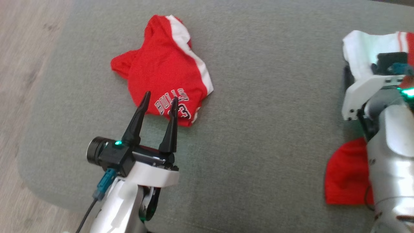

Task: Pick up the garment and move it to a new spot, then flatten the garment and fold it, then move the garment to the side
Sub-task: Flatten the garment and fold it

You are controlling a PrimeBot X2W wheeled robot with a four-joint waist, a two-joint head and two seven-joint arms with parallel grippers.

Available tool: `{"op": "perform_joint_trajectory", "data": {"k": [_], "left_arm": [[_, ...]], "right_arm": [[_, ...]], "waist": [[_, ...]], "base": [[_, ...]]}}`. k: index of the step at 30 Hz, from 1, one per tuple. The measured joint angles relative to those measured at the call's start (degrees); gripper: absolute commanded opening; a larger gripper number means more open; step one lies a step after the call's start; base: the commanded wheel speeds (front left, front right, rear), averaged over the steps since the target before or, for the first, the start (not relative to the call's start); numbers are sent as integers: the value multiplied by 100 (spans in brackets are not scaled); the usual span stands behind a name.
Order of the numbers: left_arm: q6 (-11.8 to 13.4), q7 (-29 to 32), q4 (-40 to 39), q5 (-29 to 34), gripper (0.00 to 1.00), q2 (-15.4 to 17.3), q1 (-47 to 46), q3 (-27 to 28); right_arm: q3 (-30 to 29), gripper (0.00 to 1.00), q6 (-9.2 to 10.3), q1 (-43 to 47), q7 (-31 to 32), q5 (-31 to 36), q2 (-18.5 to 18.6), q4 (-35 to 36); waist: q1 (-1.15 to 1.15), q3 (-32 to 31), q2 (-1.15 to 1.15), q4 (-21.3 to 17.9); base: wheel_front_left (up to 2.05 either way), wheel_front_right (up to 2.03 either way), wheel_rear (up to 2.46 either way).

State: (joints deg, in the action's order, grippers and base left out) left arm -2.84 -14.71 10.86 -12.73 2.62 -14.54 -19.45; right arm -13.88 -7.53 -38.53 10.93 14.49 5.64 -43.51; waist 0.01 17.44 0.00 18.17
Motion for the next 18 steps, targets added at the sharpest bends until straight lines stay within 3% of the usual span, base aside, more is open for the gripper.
{"op": "perform_joint_trajectory", "data": {"k": [3, 4, 5, 9, 12, 15, 18], "left_arm": [[15, 0, -8, -1, 100, -1, -62, -49], [16, 0, -14, -1, 100, -3, -78, -54], [22, 0, -16, -1, 100, -3, -86, -54], [51, 0, -14, 0, 100, -3, -89, -46], [57, 0, -1, 2, 100, -4, -91, -40], [57, 0, 16, 9, 100, -7, -90, -18], [48, 0, 46, 30, 100, -8, -88, -8]], "right_arm": [[-259, 98, 0, -223, 62, 207, 75, -303], [-332, 39, 0, -325, 60, 258, 91, -390], [-380, 0, 0, -422, 56, 310, 100, -470], [-342, 0, 0, -574, -524, 283, 29, -784], [76, 0, 0, -577, -1120, -19, -45, -1089], [898, 0, 0, -622, -1696, -549, -118, -1386], [2524, 0, 0, -653, -2039, -1824, -122, -1422]], "waist": [[-1, 95, 0, 127], [-1, 123, 0, 159], [-1, 145, 0, 183], [0, 174, 0, 183], [0, 126, 0, 111], [-1, 33, 0, 20], [-2, -98, 0, -61]], "base": [[0, 0, 0], [0, 0, 0], [0, 0, 0], [0, 0, 0], [0, 0, 0], [0, 0, 0], [0, 0, 0]]}}
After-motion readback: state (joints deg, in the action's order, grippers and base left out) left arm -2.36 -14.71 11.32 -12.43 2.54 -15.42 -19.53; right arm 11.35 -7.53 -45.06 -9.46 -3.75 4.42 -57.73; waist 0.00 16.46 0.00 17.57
